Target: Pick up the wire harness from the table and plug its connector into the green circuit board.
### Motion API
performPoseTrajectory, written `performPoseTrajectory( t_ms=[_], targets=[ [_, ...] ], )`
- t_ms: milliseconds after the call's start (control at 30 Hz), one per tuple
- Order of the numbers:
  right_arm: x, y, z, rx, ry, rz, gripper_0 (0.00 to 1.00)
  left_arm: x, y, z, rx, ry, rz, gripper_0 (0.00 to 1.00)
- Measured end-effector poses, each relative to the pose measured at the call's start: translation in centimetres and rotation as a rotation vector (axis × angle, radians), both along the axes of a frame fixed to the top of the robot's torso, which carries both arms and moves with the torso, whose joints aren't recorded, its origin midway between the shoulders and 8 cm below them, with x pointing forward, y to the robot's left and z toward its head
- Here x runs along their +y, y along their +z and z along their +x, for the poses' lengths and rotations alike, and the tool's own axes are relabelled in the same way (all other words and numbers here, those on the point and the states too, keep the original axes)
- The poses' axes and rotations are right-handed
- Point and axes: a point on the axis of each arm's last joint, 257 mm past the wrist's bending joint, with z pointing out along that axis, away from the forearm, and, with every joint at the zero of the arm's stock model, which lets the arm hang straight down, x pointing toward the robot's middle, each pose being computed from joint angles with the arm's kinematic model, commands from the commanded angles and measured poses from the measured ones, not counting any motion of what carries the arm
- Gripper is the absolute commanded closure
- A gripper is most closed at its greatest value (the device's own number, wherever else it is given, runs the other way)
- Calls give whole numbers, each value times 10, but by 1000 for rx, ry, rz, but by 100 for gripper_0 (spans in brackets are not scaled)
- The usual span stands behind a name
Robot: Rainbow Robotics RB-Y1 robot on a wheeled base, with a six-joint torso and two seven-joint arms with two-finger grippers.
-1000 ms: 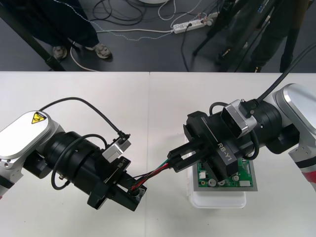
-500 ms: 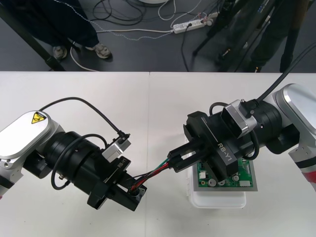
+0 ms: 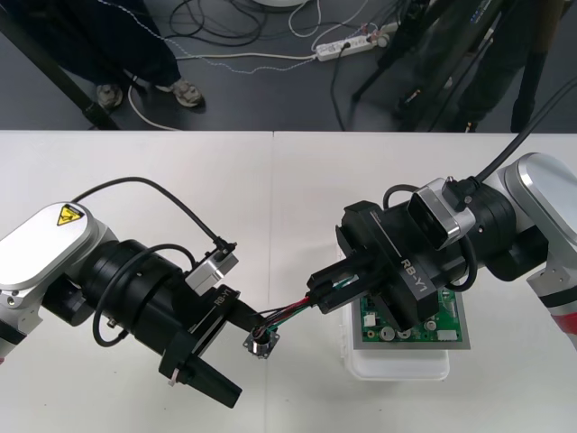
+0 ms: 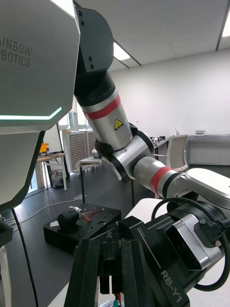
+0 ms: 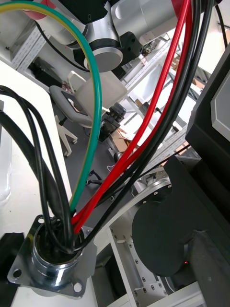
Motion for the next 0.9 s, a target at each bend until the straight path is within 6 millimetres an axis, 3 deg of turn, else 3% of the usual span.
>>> performPoseTrajectory(
  t_ms=[900],
  targets=[
    [-2,-1,1,-1,-3,-7,100,0,1,0,2,0,-4,0]
  ],
)
